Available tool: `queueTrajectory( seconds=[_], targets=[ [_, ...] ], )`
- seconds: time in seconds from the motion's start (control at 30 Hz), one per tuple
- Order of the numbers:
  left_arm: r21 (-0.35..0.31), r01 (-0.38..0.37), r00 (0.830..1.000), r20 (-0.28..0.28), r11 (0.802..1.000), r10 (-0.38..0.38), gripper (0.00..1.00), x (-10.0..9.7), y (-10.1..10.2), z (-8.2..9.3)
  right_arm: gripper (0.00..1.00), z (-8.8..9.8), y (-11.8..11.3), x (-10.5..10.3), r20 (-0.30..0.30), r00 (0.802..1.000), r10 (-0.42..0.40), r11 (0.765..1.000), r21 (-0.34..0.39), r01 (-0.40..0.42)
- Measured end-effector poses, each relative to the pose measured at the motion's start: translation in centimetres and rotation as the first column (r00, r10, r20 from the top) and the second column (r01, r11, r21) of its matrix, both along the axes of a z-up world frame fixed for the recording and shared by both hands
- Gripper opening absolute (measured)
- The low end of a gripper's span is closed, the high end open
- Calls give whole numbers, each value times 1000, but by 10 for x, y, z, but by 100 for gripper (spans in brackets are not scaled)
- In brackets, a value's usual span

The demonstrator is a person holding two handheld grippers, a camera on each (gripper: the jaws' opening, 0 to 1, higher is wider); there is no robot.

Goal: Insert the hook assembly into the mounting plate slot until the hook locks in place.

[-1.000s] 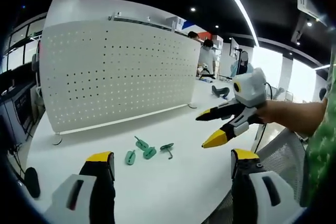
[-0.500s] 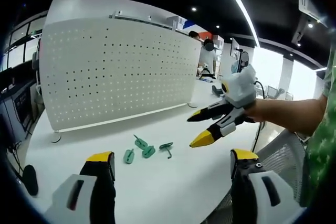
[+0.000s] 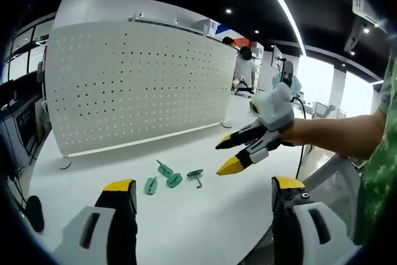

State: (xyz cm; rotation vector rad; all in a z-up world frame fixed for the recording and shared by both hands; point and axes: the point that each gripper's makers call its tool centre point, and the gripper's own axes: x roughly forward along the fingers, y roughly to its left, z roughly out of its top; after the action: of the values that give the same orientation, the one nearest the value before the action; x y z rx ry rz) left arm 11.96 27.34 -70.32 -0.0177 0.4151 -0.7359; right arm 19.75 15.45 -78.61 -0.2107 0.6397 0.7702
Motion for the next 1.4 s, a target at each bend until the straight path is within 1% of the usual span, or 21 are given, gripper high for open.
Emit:
queueTrajectory(
  seconds=[0.13,0.2,0.5,0.6,1.03,1.2,1.3,1.4],
  targets=[
    [-1,-2,1000,0,1000,2,92,0,0,0,54,-5,0,1,-10,1000,5,1000,-11,-5],
    [0,-3,1000,0,1000,3,92,0,0,0,52,-8,-1,2,-2,1000,15,999,-31,-15],
    [2,-3,1000,-4,1000,3,92,-1,-1,-2,46,-15,-2,5,-1,999,34,997,-71,-34],
    [2,-3,1000,-3,1000,3,92,-2,-2,-1,45,-18,-2,6,-12,999,37,996,-75,-38],
    [3,-5,1000,-4,1000,5,92,-2,-1,-2,36,-21,0,12,-5,999,52,994,-94,-53],
    [4,-4,1000,-7,1000,4,92,-2,-1,-3,34,-26,4,14,-11,998,64,992,-104,-64],
    [4,-1,1000,-11,1000,1,92,-2,-2,-4,33,-29,6,15,-8,997,74,989,-124,-75],
    [4,3,1000,-11,1000,-3,92,-1,-3,-4,33,-30,7,17,-14,997,76,989,-123,-77]
  ],
)
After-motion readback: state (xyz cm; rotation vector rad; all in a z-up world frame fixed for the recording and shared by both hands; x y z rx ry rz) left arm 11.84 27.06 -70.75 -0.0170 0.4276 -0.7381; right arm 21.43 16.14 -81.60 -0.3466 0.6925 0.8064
